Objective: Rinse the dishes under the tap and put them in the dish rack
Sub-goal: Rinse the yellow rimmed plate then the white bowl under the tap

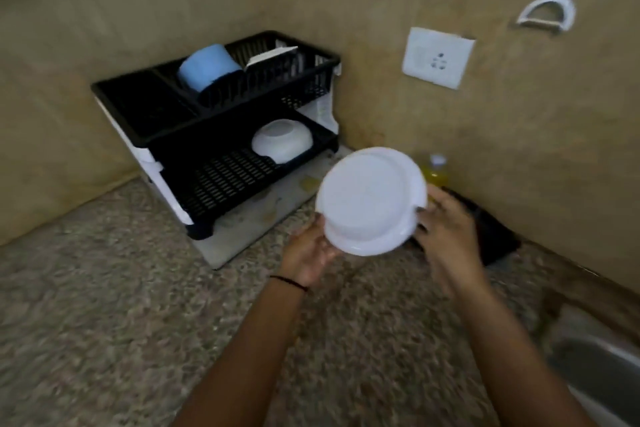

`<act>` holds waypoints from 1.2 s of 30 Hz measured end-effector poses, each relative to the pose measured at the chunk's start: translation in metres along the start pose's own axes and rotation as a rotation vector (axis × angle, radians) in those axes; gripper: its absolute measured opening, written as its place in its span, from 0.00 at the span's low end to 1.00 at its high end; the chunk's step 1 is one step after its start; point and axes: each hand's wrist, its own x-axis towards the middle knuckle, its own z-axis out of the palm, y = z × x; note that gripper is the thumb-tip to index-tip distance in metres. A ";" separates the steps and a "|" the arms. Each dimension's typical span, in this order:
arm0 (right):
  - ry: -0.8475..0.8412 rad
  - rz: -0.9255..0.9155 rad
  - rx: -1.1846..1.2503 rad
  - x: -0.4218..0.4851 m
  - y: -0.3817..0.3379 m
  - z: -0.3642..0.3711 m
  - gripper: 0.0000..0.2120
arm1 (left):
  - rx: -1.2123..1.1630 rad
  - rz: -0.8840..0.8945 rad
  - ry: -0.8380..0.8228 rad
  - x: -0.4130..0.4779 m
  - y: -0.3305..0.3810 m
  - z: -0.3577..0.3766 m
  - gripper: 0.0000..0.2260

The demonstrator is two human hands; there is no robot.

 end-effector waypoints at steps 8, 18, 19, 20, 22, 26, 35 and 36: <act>-0.235 0.355 -0.160 0.141 0.074 0.210 0.17 | -0.005 0.162 0.391 0.083 0.143 -0.124 0.19; -0.226 0.369 -0.390 0.202 0.139 0.320 0.11 | 0.185 0.149 0.657 0.157 0.193 -0.155 0.19; -0.227 0.353 -0.402 0.203 0.141 0.324 0.13 | 0.189 0.135 0.674 0.161 0.194 -0.153 0.19; -0.237 0.349 -0.421 0.205 0.143 0.327 0.13 | 0.187 0.126 0.665 0.163 0.195 -0.149 0.19; -0.255 0.358 -0.436 0.209 0.144 0.332 0.14 | 0.167 0.157 0.643 0.170 0.194 -0.148 0.19; -0.367 0.359 -0.552 0.218 0.140 0.335 0.19 | 0.114 0.173 0.673 0.178 0.194 -0.149 0.10; -0.485 0.349 -0.833 0.220 0.140 0.336 0.16 | 0.269 0.147 0.697 0.186 0.188 -0.148 0.22; -0.510 0.338 -0.869 0.217 0.139 0.336 0.16 | 0.332 0.146 0.715 0.184 0.186 -0.147 0.22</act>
